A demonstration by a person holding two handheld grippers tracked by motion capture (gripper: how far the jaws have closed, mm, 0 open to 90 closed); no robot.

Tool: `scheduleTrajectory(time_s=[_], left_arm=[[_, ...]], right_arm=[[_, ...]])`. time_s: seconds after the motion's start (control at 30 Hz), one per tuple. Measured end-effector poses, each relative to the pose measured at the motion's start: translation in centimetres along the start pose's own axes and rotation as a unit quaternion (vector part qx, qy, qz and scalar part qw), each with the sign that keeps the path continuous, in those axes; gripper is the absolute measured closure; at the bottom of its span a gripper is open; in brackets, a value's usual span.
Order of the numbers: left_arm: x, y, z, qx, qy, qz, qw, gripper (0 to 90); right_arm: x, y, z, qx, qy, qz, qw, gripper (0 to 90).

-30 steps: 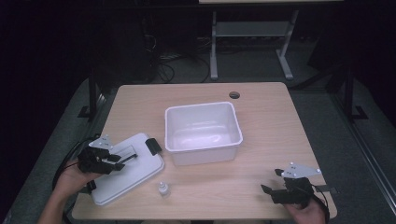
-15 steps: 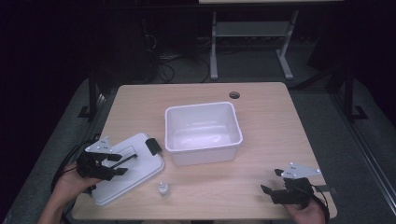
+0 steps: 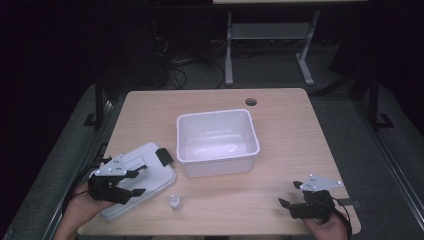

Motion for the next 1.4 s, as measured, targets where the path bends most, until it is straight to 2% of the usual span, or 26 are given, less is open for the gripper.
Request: scheduleTrajectory(time_s=[0.07, 0.27, 0.43, 0.57, 0.63, 0.73, 0.93, 1.27, 1.4], left_arm=[[-0.2, -0.2, -0.4, -0.002, 0.001, 0.002, 1.0000, 36.3], [-0.5, -0.5, -1.4, 0.007, -0.018, -0.006, 0.9998, 35.0], [-0.6, -0.7, -1.6, -0.003, -0.011, 0.000, 0.9999, 34.4], [-1.0, -0.7, -2.1, -0.006, -0.016, -0.004, 0.9998, 34.5], [-1.2, -0.7, -2.3, -0.011, -0.015, 0.015, 0.9997, 34.5], [-1.3, -0.1, -2.6, -0.012, -0.024, 0.006, 0.9996, 34.5], [-2.1, 0.3, -3.5, -0.025, -0.030, 0.019, 0.9990, 34.4], [-3.0, 0.4, -4.7, -0.032, -0.042, 0.029, 0.9982, 34.4], [-3.6, 0.7, -5.5, -0.043, -0.048, 0.040, 0.9971, 34.4]], right_arm=[[-0.1, 0.0, 0.0, 0.002, 0.000, 0.000, 1.0000, 20.6], [-0.2, 0.0, 0.1, 0.000, 0.001, 0.003, 1.0000, 20.6], [-0.4, 0.0, 0.1, 0.000, 0.002, 0.004, 1.0000, 20.6], [-0.5, -0.1, 0.2, 0.002, 0.002, 0.007, 1.0000, 20.6], [-0.6, -0.1, 0.2, 0.001, 0.002, 0.008, 1.0000, 20.2], [-0.6, 0.0, 0.3, 0.005, 0.002, 0.008, 1.0000, 20.3], [-0.5, 0.1, 0.4, 0.006, 0.003, 0.006, 1.0000, 20.3], [-0.3, 0.2, 0.4, 0.006, 0.003, 0.002, 1.0000, 20.3], [-0.2, 0.2, 0.4, 0.008, 0.002, 0.002, 1.0000, 20.3]])
Point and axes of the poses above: each handheld gripper's, and its own axes: x roughly backward along the jaws, y roughly out of its top, z roughly to its left, the point moved 8 cm from there along -x, roughly forward along the jaws, and after that the axes turned 12 degrees about x, right-handed, at the moved point
